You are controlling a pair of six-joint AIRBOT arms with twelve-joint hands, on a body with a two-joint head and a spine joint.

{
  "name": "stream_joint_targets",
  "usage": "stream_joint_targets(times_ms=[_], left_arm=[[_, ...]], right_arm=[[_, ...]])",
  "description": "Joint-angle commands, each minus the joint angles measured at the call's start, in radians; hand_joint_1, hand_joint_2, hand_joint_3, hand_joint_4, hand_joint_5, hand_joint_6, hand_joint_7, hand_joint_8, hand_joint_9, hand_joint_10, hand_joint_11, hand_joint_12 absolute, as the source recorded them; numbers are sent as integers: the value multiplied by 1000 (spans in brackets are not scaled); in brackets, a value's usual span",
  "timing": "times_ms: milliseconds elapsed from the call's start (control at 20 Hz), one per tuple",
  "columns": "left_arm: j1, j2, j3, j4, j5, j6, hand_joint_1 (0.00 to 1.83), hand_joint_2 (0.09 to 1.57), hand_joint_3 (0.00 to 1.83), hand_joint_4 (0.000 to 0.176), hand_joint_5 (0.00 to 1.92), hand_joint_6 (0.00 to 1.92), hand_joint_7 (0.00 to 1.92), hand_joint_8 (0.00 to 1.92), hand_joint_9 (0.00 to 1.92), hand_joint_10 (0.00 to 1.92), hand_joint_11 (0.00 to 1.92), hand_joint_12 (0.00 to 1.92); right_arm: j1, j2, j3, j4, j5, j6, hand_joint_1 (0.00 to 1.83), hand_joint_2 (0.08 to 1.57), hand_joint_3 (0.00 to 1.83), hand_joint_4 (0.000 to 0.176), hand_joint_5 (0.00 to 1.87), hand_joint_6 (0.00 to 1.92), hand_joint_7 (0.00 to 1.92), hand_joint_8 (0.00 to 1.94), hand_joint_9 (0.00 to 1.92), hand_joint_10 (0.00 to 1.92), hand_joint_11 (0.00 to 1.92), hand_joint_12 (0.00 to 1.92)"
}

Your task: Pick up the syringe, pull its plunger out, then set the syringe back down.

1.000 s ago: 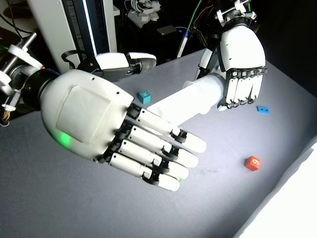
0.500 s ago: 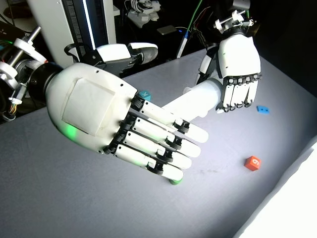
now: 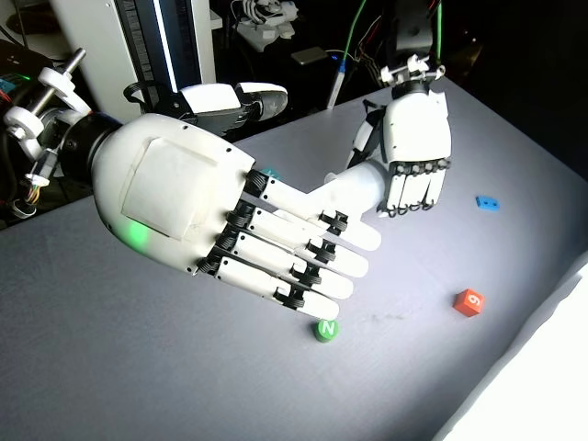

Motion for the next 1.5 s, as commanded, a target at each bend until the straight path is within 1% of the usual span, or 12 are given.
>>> stream_joint_targets(times_ms=[0, 50, 250, 500, 950, 1100, 1150, 1200, 1250, 1300, 1350, 1450], left_arm=[[-1, -10, 10, 46, -49, -24, 1230, 1162, 1, 0, 936, 890, 868, 1377, 770, 1158, 520, 1388], [10, -19, 16, 61, -55, -45, 1226, 1174, 2, 0, 900, 937, 857, 1403, 752, 1184, 504, 1417], [59, -44, 46, 130, -83, -145, 1229, 1166, 0, 0, 933, 894, 861, 1391, 746, 1188, 507, 1405], [97, -57, 62, 167, -102, -205, 1233, 1166, 2, 0, 941, 873, 848, 1416, 738, 1198, 502, 1426], [121, -64, 60, 172, -112, -221, 1226, 1172, 1, 0, 895, 943, 872, 1378, 761, 1150, 510, 1386], [123, -64, 60, 174, -112, -224, 1201, 1215, 0, 0, 820, 1062, 795, 1494, 648, 1277, 428, 1511], [124, -64, 60, 174, -112, -224, 1197, 1231, 3, 0, 713, 1193, 824, 1454, 586, 1308, 341, 1578], [127, -64, 59, 174, -112, -224, 1197, 1231, 3, 0, 713, 1193, 824, 1454, 586, 1308, 341, 1578], [129, -64, 59, 174, -112, -228, 1002, 1215, 0, 0, 626, 719, 759, 1012, 557, 1197, 261, 1541], [131, -64, 58, 174, -112, -229, 907, 1163, 0, 0, 657, 374, 789, 628, 596, 954, 237, 1454], [131, -64, 58, 174, -112, -230, 877, 1135, 0, 0, 698, 184, 838, 396, 638, 780, 238, 1384], [133, -63, 57, 174, -112, -230, 808, 1135, 1, 0, 710, 36, 871, 155, 650, 624, 199, 1343]], right_arm=[[-1, 3, -1, -2, 111, 4, 467, 642, 0, 0, 0, 0, 0, 0, 0, 0, 0, 0], [-10, 2, 0, -2, 115, 2, 476, 640, 0, 0, 0, 0, 0, 0, 0, 0, 0, 0], [-15, -4, 0, -2, 121, 0, 467, 642, 0, 0, 0, 0, 0, 0, 0, 0, 0, 0], [-18, -10, 0, -2, 137, -2, 482, 664, 7, 0, 0, 0, 0, 0, 0, 0, 0, 0], [-21, -11, 0, -2, 155, -5, 487, 693, 16, 0, 0, 0, 0, 0, 0, 0, 0, 0], [-21, -11, 0, -2, 159, -5, 496, 687, 12, 0, 0, 0, 0, 0, 0, 0, 0, 0], [-21, -11, 1, -2, 159, -5, 502, 683, 9, 0, 0, 0, 0, 0, 0, 0, 0, 0], [-22, -11, 1, -2, 159, -5, 502, 683, 9, 0, 0, 0, 0, 0, 0, 0, 0, 0], [-22, -11, 1, -2, 159, -6, 512, 680, 7, 0, 0, 0, 0, 0, 0, 0, 0, 0], [-22, -11, 1, -2, 159, -6, 499, 697, 14, 0, 0, 0, 0, 0, 0, 0, 0, 0], [-22, -11, 1, -2, 159, -6, 511, 704, 16, 0, 0, 0, 0, 0, 0, 0, 0, 0], [-22, -11, 2, -2, 160, -6, 519, 698, 12, 0, 0, 0, 0, 0, 0, 0, 0, 0]])
